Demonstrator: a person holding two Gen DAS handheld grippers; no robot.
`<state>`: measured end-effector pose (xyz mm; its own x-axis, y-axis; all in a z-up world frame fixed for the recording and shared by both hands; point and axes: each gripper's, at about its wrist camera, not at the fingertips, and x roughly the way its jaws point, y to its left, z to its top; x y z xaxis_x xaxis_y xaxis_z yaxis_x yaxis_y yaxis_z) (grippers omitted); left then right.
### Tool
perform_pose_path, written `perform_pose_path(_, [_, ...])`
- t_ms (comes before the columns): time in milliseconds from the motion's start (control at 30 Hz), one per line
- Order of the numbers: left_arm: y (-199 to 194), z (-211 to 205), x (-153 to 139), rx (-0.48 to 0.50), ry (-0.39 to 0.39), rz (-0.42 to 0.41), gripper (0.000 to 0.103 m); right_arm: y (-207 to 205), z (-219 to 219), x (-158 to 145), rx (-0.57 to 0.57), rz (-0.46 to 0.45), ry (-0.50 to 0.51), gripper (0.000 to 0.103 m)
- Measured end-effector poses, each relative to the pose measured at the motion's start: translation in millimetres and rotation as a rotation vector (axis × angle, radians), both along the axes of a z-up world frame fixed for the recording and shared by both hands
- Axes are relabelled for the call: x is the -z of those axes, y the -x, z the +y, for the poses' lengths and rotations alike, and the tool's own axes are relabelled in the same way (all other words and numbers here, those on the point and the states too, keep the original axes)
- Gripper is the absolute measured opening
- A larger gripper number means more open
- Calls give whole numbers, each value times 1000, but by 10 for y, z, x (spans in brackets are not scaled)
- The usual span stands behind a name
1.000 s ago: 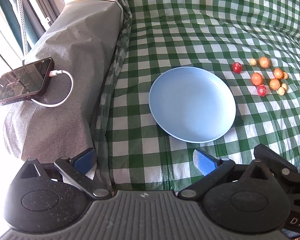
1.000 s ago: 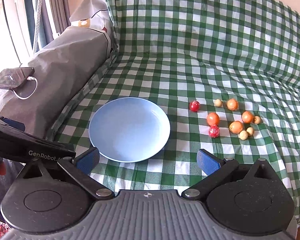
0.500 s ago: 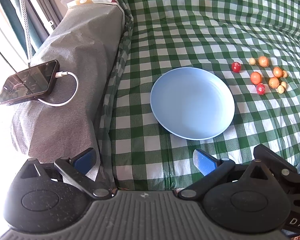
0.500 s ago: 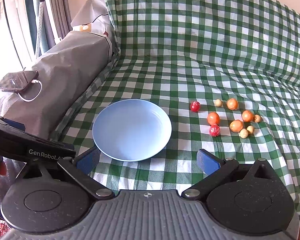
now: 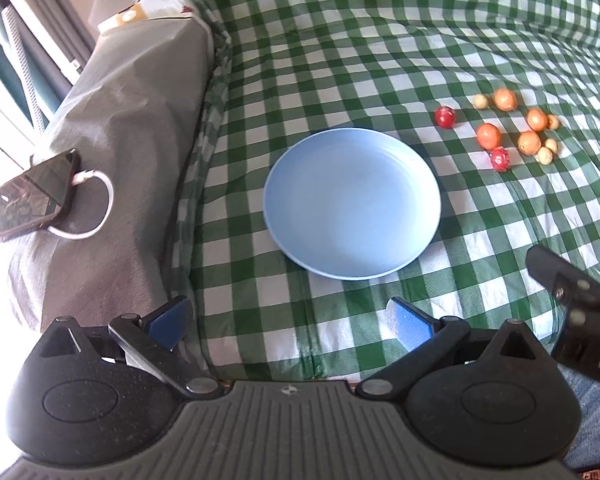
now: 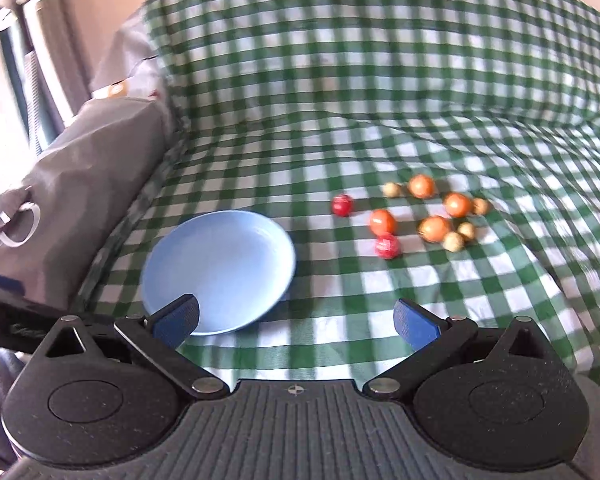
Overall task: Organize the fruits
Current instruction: 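Grasp an orange mandarin with the left tool while the right tool grasps a tan fruit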
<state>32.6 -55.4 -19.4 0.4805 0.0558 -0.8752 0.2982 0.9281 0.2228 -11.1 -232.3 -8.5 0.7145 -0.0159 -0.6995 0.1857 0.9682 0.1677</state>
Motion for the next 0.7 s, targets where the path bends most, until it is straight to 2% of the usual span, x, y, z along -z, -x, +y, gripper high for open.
perform_pose_path(200, [-97,-293,62,54,6,15,103,-6,-383,257,116,15,-4,102])
perform_pose_path(333, [-253,-555,99,98,15,6,103,-110,-701,501,207,12,43,102])
perform_pose_path(533, [-678,-1062,221,151,51,-12,103,-457,-1307,980,323,29,128,102])
perform_pose_path(700, [-1087,-1601,499,200,50,-4,103,-775,-1666,1340,328,51,159,102])
